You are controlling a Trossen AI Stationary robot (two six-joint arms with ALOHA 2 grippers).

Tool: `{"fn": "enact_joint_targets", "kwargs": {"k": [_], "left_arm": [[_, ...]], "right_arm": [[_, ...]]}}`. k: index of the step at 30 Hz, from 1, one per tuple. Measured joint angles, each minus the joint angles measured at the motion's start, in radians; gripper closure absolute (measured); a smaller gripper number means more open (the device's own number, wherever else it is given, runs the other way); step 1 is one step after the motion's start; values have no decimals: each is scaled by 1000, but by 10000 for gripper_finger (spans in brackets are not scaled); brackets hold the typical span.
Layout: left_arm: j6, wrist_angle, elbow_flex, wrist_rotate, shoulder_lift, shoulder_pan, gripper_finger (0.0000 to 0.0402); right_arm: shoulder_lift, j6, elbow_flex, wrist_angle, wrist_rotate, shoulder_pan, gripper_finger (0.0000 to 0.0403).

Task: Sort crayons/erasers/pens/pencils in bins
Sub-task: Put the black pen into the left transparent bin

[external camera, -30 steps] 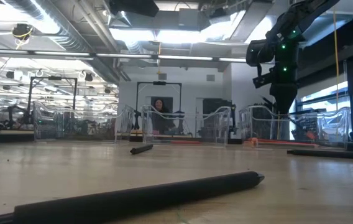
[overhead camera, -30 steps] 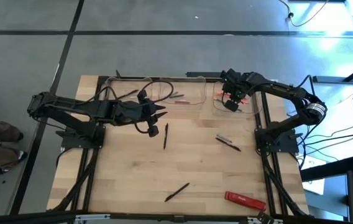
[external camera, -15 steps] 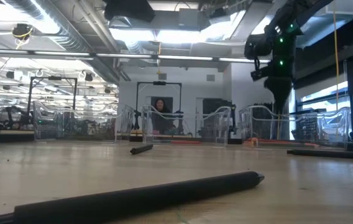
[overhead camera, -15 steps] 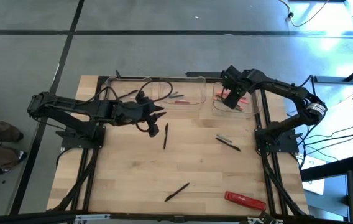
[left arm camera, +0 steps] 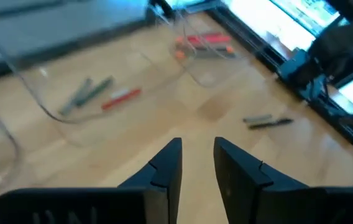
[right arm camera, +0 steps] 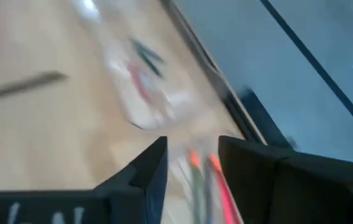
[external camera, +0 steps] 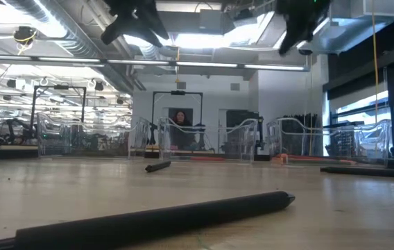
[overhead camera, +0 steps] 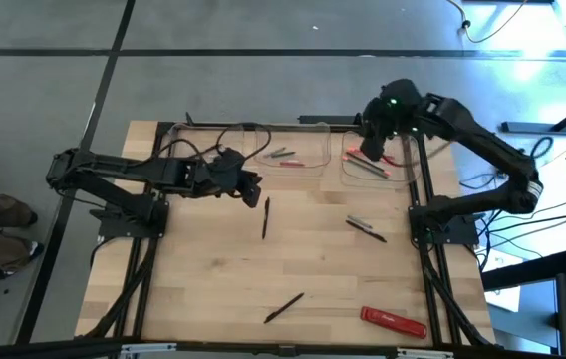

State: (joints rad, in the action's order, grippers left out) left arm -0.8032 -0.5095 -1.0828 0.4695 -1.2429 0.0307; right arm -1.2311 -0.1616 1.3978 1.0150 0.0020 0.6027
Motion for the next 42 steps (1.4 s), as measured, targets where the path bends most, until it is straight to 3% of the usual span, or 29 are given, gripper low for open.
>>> {"fn": "enact_joint_targets", "kwargs": {"k": [6,15,29,42], "left_arm": [[-140,1,0,-97,-104,-34,317],[-292,-34,0,-246,-295,-72,317],[-321,-26,0,-224,-501,-68,317],[-313,34,1,-143,-554,-67,317]], "right_arm": [[77,0,12,-38,-194,-87,258],[109,0,12,-38,-342,-180,258],[109,0,12,-47,-353,-242,258],[109,-3,11,-47,-353,-242,258]]}}
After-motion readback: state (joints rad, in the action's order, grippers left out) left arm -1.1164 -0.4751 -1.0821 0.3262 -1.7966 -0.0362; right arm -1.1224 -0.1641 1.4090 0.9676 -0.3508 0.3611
